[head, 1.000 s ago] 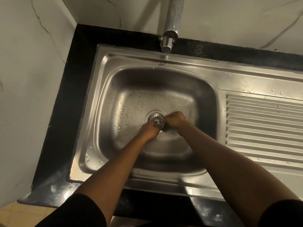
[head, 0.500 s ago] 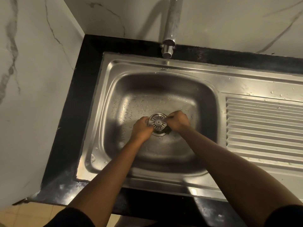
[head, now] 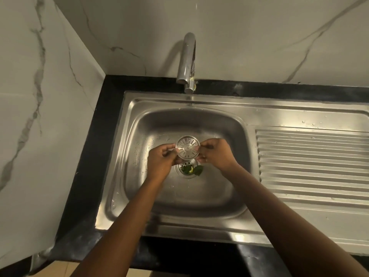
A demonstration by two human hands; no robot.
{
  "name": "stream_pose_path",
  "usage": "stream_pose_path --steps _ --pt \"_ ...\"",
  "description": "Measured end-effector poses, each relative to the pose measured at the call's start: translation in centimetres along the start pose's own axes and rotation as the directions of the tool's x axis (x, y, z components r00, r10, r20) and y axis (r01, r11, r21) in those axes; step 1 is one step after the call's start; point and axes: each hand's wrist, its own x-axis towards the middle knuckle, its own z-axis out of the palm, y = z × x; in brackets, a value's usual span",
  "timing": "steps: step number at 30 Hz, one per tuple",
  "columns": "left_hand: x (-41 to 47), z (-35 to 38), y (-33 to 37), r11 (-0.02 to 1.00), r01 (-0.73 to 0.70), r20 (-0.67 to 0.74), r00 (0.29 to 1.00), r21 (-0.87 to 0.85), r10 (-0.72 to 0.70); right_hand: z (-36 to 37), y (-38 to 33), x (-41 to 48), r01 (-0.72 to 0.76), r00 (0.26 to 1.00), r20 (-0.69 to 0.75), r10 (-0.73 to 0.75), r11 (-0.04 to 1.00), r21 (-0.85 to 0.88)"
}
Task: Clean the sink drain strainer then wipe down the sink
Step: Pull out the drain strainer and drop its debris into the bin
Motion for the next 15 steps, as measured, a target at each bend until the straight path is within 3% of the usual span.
stream_pose_path --steps 9,15 --pt "1.3 4.7 6.2 0.99 -0.116 0.052 0.991 -0.078 0.12 -5.7 -3.9 -0.5 0.215 0.965 -0.158 -0.208 0.976 0.033" --pt "3.9 10.1 9.0 0.979 -0.074 0.106 0.99 -0.191 0.096 -9.9 -5.7 2.3 0.217 0.923 -0.318 -0.216 0.976 -0.033"
